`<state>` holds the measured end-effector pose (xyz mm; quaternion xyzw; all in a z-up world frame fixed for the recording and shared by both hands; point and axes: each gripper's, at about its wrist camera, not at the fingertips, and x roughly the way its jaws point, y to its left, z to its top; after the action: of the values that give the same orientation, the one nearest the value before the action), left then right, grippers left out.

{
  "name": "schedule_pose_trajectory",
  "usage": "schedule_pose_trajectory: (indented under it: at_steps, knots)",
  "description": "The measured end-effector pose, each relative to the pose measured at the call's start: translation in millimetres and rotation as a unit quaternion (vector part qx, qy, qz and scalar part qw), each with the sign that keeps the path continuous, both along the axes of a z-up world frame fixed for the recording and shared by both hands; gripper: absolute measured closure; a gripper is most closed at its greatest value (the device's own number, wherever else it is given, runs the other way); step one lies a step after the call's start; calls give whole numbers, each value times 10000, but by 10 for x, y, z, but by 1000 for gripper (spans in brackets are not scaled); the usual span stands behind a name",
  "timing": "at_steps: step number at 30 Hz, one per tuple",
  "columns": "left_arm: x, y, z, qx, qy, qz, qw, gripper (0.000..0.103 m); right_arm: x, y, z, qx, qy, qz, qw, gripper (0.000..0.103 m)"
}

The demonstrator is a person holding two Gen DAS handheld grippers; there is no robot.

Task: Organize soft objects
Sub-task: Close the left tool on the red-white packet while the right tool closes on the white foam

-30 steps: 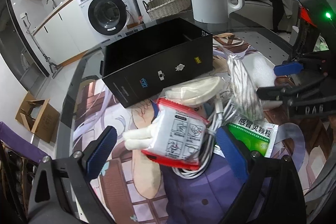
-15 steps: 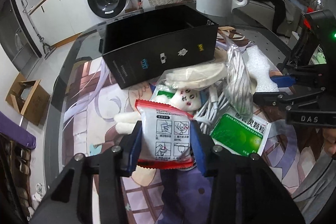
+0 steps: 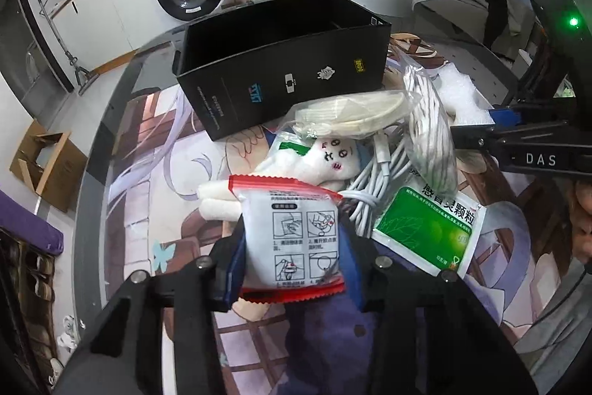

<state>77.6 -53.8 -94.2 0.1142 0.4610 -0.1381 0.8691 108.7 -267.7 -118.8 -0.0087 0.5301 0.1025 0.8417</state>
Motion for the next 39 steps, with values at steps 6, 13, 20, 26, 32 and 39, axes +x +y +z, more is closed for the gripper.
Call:
schedule_pose_trajectory:
  at_steps: [6,13,20,26,32,39]
  knots:
    - [-8,67,40,-86,-41,110,9999,61,-125,15,34,156,101,236,9995,66]
    - [-12,98,36,-161,80,121,9998,61,-450,24,229,702,279,239,9969,64]
    - [5,112,28,-81,19,212,9997,61,-392,-106,244,703,262,-95,9971,50]
    - [11,100,34,-75,2,203,9998,61,-277,-54,167,556,305,-72,9980,50]
    - [4,104,31,-40,-16,227,9997,61,-245,11,42,356,343,147,9987,60]
    - [-19,91,72,-86,-76,178,9998,62,-335,70,126,343,47,581,9977,77]
